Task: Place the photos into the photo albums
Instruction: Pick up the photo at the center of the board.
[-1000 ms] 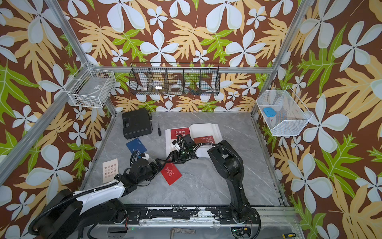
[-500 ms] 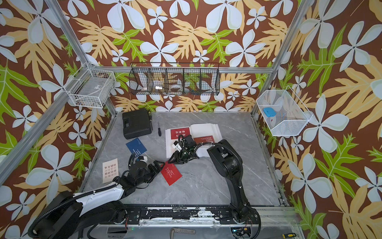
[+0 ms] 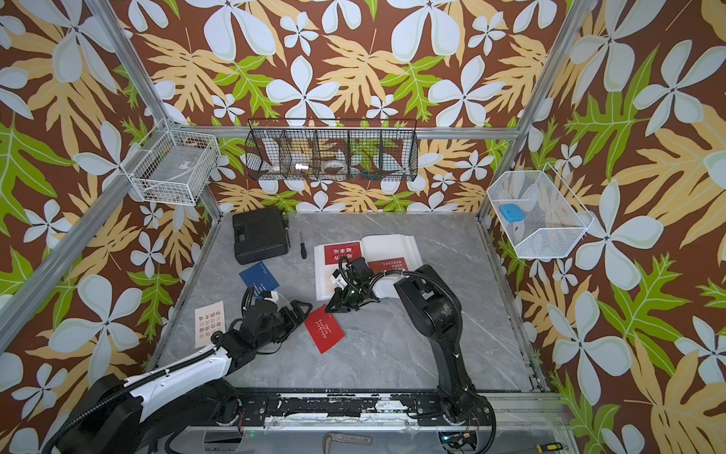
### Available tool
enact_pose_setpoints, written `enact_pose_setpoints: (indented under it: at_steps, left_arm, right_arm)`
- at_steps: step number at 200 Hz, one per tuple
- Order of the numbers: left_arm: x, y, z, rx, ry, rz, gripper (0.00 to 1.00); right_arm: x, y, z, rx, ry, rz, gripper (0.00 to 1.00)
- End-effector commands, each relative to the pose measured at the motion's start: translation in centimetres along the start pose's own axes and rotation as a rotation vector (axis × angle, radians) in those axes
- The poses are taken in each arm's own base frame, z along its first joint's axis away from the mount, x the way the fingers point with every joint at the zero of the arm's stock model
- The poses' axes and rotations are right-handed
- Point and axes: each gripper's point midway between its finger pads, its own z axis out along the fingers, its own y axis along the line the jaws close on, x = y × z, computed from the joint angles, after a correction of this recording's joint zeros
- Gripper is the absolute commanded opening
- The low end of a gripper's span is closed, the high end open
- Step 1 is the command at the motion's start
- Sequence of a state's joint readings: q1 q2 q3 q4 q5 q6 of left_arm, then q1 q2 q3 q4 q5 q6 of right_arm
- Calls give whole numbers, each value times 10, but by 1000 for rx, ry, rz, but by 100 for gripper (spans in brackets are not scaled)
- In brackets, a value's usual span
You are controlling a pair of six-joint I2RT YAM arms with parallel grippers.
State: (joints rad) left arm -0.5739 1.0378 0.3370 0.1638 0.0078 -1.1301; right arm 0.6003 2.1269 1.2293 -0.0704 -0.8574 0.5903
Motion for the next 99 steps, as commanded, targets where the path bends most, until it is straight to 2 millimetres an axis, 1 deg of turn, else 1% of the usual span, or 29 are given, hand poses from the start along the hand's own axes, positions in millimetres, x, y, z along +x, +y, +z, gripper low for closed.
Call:
enact_pose_setpoints:
  at_steps: [1, 25, 56, 77, 99]
  left_arm:
    - [-9, -9, -4, -29, -13, 93, 99]
    - [-19, -27, -7, -50, -15, 187, 99]
    - [-32, -53, -7, -44, -13, 270, 99]
    - [-39, -76, -6, 9, -7, 273, 99]
    - [-45, -102, -2, 95, 5, 240, 99]
  right_arm:
    - [-4, -9, -9, 81, -22, 23, 0]
    - [-15, 6, -21, 67, -45, -6, 0]
    - [-41, 26, -46, 51, -127, -40, 0]
    - [-67, 39, -67, 25, -224, -44, 0]
    - [-103, 49, -99, 10, -388, -26, 0]
